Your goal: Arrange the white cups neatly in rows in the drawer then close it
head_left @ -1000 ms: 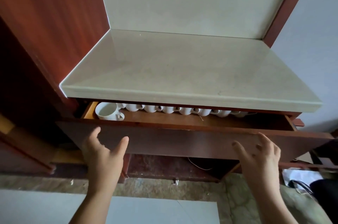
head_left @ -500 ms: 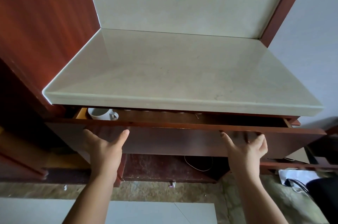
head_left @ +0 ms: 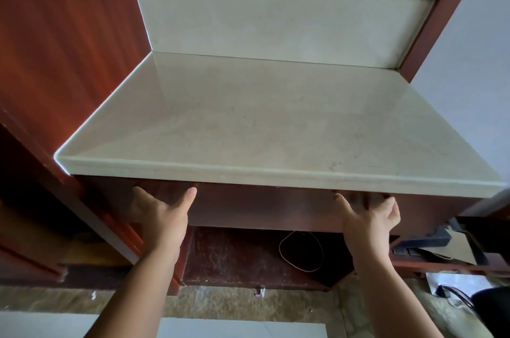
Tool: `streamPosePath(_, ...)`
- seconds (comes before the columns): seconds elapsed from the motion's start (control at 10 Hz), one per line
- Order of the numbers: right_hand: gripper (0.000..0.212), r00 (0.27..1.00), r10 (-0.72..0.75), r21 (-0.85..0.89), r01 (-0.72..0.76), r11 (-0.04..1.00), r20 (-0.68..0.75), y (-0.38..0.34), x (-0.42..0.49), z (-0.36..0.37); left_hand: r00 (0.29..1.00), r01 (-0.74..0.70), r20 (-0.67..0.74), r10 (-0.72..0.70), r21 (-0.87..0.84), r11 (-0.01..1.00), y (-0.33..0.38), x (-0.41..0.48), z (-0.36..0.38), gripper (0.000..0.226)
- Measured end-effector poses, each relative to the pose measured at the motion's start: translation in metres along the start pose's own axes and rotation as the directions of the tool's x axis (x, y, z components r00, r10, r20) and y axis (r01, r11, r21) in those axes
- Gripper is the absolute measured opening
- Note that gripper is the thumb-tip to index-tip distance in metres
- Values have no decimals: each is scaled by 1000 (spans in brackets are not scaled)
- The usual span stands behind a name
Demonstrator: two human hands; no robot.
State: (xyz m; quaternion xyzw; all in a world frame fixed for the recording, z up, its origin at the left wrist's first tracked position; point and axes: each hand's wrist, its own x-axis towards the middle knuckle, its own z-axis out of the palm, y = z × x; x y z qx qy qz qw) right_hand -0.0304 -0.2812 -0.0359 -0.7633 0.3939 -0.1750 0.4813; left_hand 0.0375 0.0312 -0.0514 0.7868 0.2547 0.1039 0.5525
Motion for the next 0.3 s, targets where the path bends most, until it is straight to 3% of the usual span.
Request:
streamPosePath(0.2, 121, 998, -2, -73, 6, 997, 55, 3, 9, 4, 1000, -16, 4, 16, 71, 997, 2, 1, 3, 118)
streamPosePath(0.3, 106, 984, 91, -30, -88, 996, 154, -3, 14, -26, 995, -21, 95, 20, 10, 1000, -19, -1, -15, 109)
